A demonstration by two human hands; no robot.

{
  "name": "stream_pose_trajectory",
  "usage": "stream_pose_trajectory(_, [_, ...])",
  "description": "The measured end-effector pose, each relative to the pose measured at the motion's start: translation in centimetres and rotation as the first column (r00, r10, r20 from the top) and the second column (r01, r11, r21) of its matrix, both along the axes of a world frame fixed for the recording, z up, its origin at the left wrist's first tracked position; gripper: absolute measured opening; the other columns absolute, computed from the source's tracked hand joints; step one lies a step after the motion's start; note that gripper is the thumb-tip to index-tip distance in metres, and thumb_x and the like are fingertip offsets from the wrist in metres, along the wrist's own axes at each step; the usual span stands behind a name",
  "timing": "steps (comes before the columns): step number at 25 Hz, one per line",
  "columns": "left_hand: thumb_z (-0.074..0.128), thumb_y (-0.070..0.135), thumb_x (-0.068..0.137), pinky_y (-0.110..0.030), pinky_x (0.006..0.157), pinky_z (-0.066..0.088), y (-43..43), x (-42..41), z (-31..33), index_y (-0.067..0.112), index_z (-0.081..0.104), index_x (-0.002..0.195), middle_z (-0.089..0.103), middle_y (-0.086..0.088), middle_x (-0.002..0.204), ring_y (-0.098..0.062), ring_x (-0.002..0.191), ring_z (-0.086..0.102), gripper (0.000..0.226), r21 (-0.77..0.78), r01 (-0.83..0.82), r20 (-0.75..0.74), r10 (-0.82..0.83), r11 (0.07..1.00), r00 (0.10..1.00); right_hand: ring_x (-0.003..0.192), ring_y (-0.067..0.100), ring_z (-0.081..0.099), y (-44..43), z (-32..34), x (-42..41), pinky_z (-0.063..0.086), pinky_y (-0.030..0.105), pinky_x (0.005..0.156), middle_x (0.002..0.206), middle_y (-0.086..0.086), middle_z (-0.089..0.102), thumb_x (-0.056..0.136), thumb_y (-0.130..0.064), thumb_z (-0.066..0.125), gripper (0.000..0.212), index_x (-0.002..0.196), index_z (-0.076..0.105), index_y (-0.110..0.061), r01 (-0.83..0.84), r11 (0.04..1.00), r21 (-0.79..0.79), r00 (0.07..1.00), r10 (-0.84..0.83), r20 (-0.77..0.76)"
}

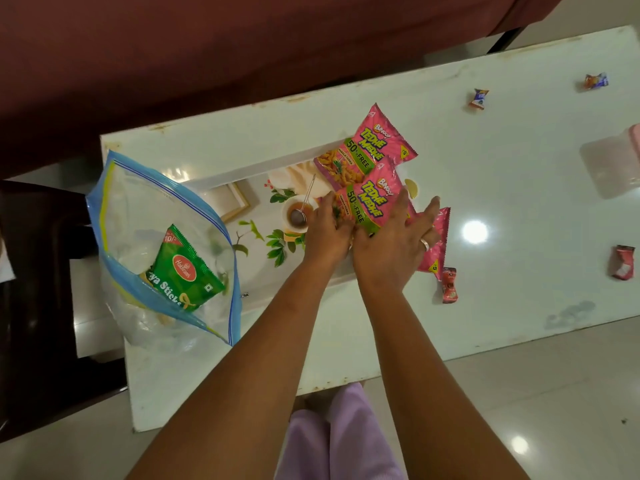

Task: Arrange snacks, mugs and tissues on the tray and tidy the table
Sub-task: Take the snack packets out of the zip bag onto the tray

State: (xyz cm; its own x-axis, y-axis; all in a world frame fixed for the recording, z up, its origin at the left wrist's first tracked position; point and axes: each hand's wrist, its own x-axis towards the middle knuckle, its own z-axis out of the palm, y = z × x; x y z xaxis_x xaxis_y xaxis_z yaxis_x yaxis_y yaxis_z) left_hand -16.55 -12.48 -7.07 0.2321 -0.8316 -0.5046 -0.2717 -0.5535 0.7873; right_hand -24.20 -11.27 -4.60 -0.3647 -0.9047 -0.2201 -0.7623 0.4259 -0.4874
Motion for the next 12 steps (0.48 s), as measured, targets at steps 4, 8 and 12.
stream_pose_trajectory(4, [0.059, 0.014, 0.087, -0.044, 0.101, 0.043, 0.4, -0.4, -0.5, 0.016, 0.039, 0.138, 0.048, -0.017, 0.133, -0.031, 0.12, 0.051, 0.054, -0.001, 0.003, 0.055, -0.003, 1.0, 0.999, 0.143, 0.035, 0.015, 0.9, -0.6, -1.2, 0.024, 0.054, 0.107, 0.159, 0.004, 0.01, 0.08, -0.036, 0.059, 0.074, 0.145, 0.024, -0.028, -0.051, 0.998, 0.032, 0.988, 0.055, -0.145])
stream_pose_trajectory(8, [0.059, 0.017, 0.087, -0.04, 0.106, 0.037, 0.3, -0.5, -0.5, 0.019, 0.033, 0.143, 0.038, -0.016, 0.14, -0.03, 0.129, 0.041, 0.061, 0.013, 0.005, 0.116, -0.006, 1.0, 0.993, 0.146, 0.035, 0.0, 0.8, -1.2, -2.2, 0.015, 0.067, 0.106, 0.16, 0.005, 0.002, 0.076, -0.053, 0.06, 0.091, 0.148, 0.008, -0.034, -0.002, 0.994, 0.105, 0.992, 0.015, -0.125])
stream_pose_trajectory(12, [0.06, 0.018, 0.088, -0.045, 0.109, 0.035, 0.5, -0.3, -0.7, 0.019, 0.031, 0.144, 0.037, -0.016, 0.142, -0.031, 0.132, 0.038, 0.063, 0.015, 0.024, 0.115, -0.025, 1.0, 0.993, 0.147, 0.033, 0.001, 0.5, -2.0, -4.9, 0.016, 0.066, 0.108, 0.16, 0.003, 0.0, 0.075, -0.051, 0.067, 0.105, 0.149, -0.005, -0.032, -0.196, 0.968, 0.156, 0.973, 0.212, -0.091])
